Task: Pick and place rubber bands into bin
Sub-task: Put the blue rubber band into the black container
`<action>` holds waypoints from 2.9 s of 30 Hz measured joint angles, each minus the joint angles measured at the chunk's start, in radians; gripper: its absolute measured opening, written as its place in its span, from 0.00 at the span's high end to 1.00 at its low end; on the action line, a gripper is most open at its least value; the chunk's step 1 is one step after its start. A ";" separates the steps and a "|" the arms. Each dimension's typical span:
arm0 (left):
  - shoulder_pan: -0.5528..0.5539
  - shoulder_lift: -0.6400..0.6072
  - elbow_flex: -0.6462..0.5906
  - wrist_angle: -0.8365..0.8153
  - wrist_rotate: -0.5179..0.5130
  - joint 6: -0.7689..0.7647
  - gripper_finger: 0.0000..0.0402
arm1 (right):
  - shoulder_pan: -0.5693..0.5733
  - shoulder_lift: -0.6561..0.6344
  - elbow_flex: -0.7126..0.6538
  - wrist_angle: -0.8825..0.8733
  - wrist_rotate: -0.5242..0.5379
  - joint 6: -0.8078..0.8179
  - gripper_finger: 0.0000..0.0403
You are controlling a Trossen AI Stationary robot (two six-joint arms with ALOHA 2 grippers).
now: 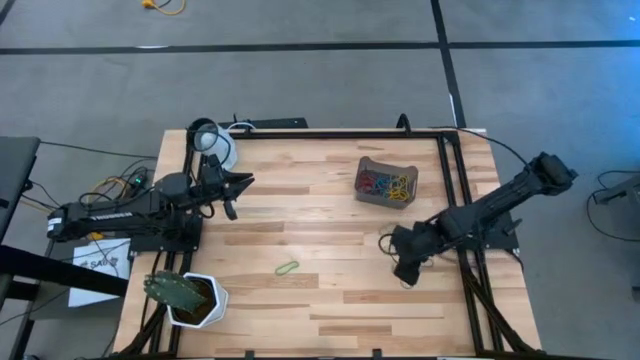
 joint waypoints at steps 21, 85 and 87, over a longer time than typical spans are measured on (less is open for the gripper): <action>0.000 0.000 0.000 -0.014 -0.005 0.023 0.86 | -0.035 0.242 0.003 -0.180 -0.148 -0.041 0.77; 0.000 0.000 0.000 0.024 -0.007 0.038 0.86 | -0.065 0.250 0.332 -0.373 0.635 -0.129 1.00; 0.000 0.000 0.000 0.027 -0.007 0.039 0.86 | -0.092 0.249 0.386 -0.444 0.745 -0.164 1.00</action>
